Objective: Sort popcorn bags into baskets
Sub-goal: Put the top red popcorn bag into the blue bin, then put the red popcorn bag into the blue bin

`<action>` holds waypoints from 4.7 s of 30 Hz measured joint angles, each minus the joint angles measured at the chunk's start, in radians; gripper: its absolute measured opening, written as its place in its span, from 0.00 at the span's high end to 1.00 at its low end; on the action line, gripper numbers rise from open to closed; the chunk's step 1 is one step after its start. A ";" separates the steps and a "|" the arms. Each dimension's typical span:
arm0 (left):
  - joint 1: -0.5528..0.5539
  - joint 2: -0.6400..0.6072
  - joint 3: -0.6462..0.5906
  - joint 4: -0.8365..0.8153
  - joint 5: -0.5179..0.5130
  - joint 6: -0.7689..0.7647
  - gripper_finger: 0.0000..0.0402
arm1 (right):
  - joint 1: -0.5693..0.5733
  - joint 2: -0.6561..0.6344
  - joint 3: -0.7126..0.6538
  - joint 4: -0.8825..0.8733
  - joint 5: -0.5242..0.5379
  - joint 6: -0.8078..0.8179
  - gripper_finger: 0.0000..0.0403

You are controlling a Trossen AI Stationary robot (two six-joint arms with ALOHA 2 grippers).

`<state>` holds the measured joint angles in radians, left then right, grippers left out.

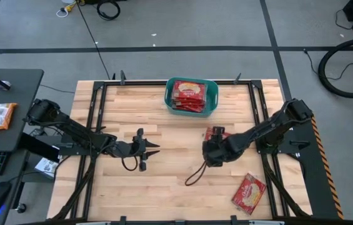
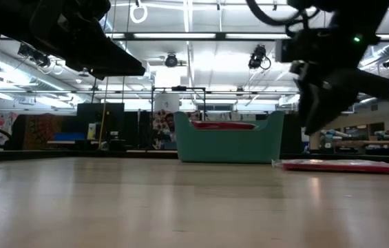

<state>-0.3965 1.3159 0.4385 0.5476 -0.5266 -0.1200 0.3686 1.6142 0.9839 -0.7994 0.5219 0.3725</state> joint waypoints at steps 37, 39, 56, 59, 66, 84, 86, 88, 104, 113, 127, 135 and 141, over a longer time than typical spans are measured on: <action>0.001 0.000 0.000 0.000 0.000 0.000 0.75 | 0.032 -0.003 -0.282 0.177 0.003 0.200 0.54; 0.001 0.000 0.000 0.001 0.000 0.000 0.75 | 0.026 -0.004 -0.291 0.197 -0.016 0.176 0.62; 0.001 0.000 0.000 -0.003 0.000 0.002 0.75 | 0.021 0.005 -0.118 0.181 -0.030 -0.046 0.99; 0.000 0.000 0.000 -0.003 0.000 0.002 0.75 | 0.020 0.005 -0.031 0.163 0.002 -0.128 0.99; 0.001 0.000 0.000 -0.003 0.000 0.001 0.75 | -0.018 0.005 0.159 0.104 0.105 -0.271 0.99; 0.001 0.000 0.000 -0.006 0.000 0.000 0.75 | -0.287 0.001 0.412 0.094 0.281 -0.751 1.00; 0.001 0.000 0.000 -0.006 0.000 0.000 0.75 | -0.336 0.001 0.417 0.115 0.278 -0.804 1.00; 0.001 0.000 0.000 -0.006 0.000 0.000 0.75 | -0.391 0.001 0.417 0.134 0.241 -0.844 1.00; 0.000 0.000 0.000 -0.023 0.000 0.001 0.75 | -0.709 0.005 0.252 0.451 -0.106 -0.995 0.99; 0.001 0.000 0.000 -0.029 0.000 0.002 0.75 | -0.757 0.005 0.194 0.492 -0.195 -1.004 0.97; 0.001 0.000 0.000 -0.029 0.000 0.001 0.75 | -0.779 0.005 0.193 0.469 -0.259 -0.804 0.81; 0.001 0.000 0.000 -0.029 0.000 0.002 0.75 | -0.712 0.002 0.194 0.416 -0.212 -0.794 0.73; 0.000 0.000 0.000 -0.037 0.000 0.001 0.75 | -0.593 -0.019 0.194 0.349 -0.219 -0.760 0.73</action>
<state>-0.3962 1.3159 0.4381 0.5110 -0.5266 -0.1192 -0.2247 1.5955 1.1782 -0.4500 0.3026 -0.3872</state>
